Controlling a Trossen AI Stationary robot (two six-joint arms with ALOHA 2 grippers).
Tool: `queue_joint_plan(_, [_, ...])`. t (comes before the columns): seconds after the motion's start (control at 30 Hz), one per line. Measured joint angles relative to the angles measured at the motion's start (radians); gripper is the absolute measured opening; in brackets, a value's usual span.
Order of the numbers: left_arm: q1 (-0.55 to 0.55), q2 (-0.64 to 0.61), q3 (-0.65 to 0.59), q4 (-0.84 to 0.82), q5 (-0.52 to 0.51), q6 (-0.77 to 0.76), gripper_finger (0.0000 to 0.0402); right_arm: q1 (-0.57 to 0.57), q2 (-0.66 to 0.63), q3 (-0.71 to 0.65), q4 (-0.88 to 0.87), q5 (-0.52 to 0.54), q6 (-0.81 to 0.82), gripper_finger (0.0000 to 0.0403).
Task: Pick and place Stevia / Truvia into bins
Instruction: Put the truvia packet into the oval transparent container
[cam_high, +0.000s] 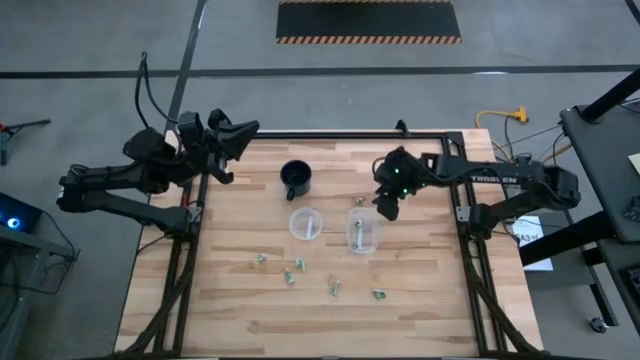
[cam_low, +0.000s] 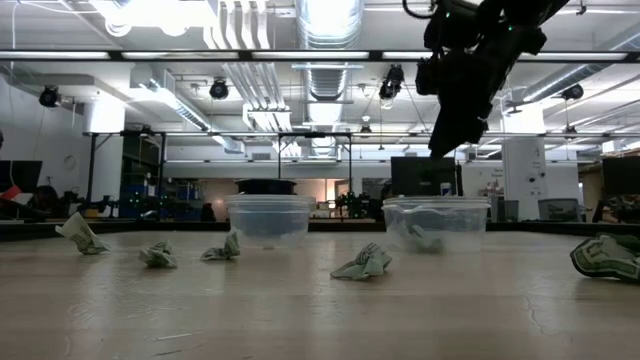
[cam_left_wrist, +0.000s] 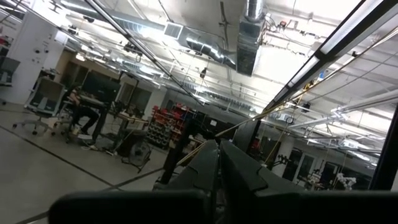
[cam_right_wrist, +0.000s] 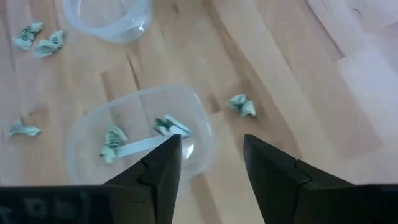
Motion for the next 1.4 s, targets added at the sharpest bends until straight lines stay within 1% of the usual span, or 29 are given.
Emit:
queue_joint_plan(0.2, [0.001,-0.001,0.000,0.000,-0.012,0.007,0.0002,-0.085,0.056,0.000,0.001,-0.096,-0.121,0.0166])
queue_joint_plan(0.33, [0.001,-0.001,0.000,0.000,-0.013,0.008,0.0002,-0.108,0.113,0.000,0.006,-0.143,-0.175,0.0166])
queue_joint_plan(0.47, [0.000,0.000,0.000,0.000,-0.014,0.008,0.0002,-0.111,0.159,0.000,0.019,-0.151,-0.222,0.0166])
queue_joint_plan(0.7, [0.000,0.002,0.001,0.000,-0.015,0.008,0.0002,-0.111,0.224,0.006,0.069,-0.150,-0.250,0.0166])
queue_joint_plan(0.9, [0.000,0.006,0.002,0.000,-0.015,0.007,0.0002,-0.113,0.302,0.070,0.069,-0.150,-0.289,0.0164])
queue_joint_plan(1.13, [0.000,0.009,0.002,-0.002,-0.015,0.006,0.0002,-0.123,0.427,0.198,0.058,-0.150,-0.322,0.0159])
queue_joint_plan(1.4, [0.000,0.004,0.002,0.003,-0.015,0.004,0.0002,-0.132,0.516,0.284,-0.055,-0.164,-0.394,0.0153])
